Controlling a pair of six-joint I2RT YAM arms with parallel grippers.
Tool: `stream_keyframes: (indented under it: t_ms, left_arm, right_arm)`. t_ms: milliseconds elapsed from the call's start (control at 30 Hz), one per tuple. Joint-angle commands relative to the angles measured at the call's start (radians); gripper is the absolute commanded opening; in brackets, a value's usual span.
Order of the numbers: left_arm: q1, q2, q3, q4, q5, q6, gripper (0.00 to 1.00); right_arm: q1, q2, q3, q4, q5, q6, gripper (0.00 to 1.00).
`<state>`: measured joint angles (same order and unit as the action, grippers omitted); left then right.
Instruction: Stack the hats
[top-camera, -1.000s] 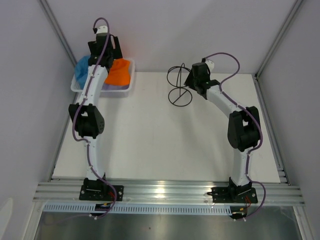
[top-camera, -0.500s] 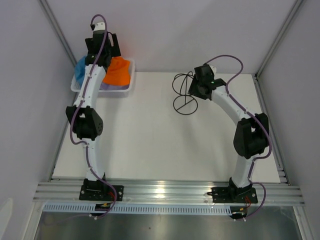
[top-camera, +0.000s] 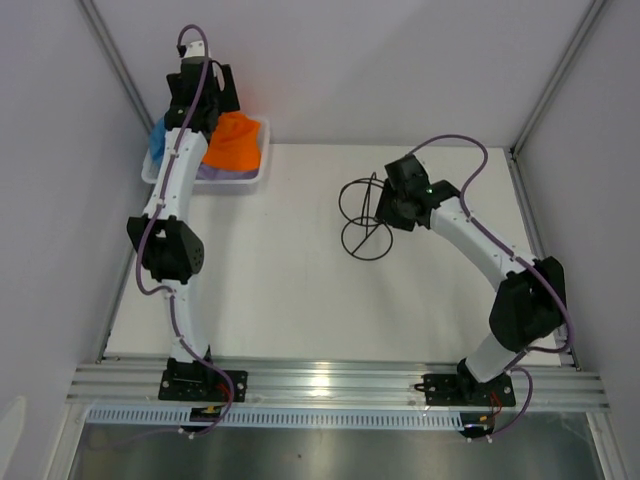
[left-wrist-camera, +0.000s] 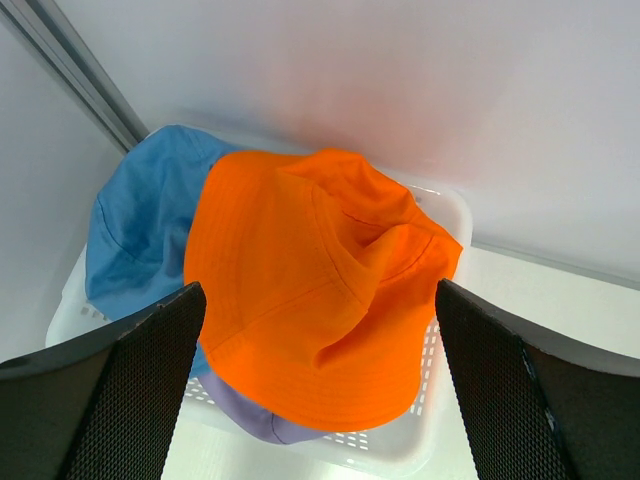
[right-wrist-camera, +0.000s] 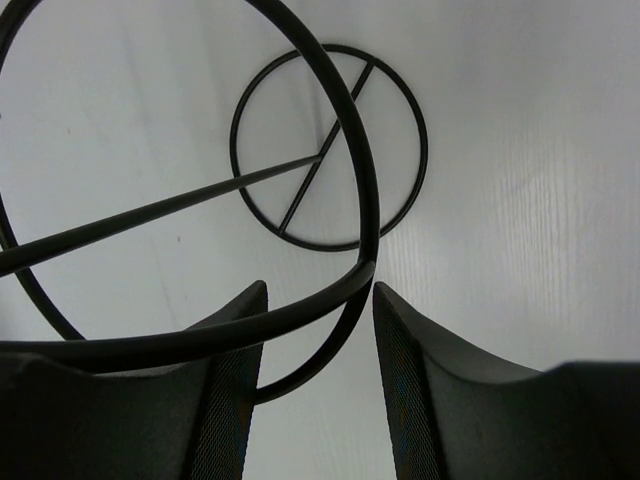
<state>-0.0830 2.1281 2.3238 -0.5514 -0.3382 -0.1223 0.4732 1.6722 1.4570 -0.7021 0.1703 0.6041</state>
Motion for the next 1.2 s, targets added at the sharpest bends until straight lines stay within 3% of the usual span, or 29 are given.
stream_keyframes:
  t_ms: [0,133,400,567,700,800,833,900,1167]
  left_arm:
    - [0.003,-0.063,0.0,-0.018,0.016,-0.005,1.0]
    - [0.003,-0.063,-0.003,-0.03,0.022,-0.013,0.99]
    - [0.002,-0.059,-0.004,-0.059,0.034,-0.036,0.99]
    - [-0.003,-0.059,-0.007,-0.074,0.036,-0.04,1.0]
    - [-0.009,-0.059,-0.007,-0.078,0.028,-0.039,1.0]
    - [-0.014,-0.059,-0.006,-0.078,0.022,-0.04,1.0]
    - [-0.015,-0.059,-0.004,-0.078,0.021,-0.04,0.99]
    - [-0.018,-0.057,-0.007,-0.074,0.027,-0.042,0.99]
    - [-0.021,-0.027,0.0,-0.062,-0.001,-0.042,1.0]
  right_arm:
    - [0.034,-0.098,-0.108,-0.123,-0.043,0.057,0.5]
    - [0.071,-0.207,-0.208,-0.111,-0.081,0.088,0.5]
    - [0.183,-0.278,-0.29,-0.087,-0.106,0.047,0.51]
    - [0.199,-0.293,-0.333,-0.005,-0.222,0.023,0.5]
    - [0.199,-0.319,-0.324,0.007,-0.206,0.008,0.52]
    - [0.2,-0.328,-0.253,-0.075,-0.109,-0.024,0.73]
    - [0.2,-0.333,-0.233,-0.091,-0.092,-0.029,0.87]
    - [0.199,-0.341,-0.178,-0.125,-0.08,-0.033,0.97]
    - [0.199,-0.495,-0.125,-0.034,-0.134,-0.099,0.99]
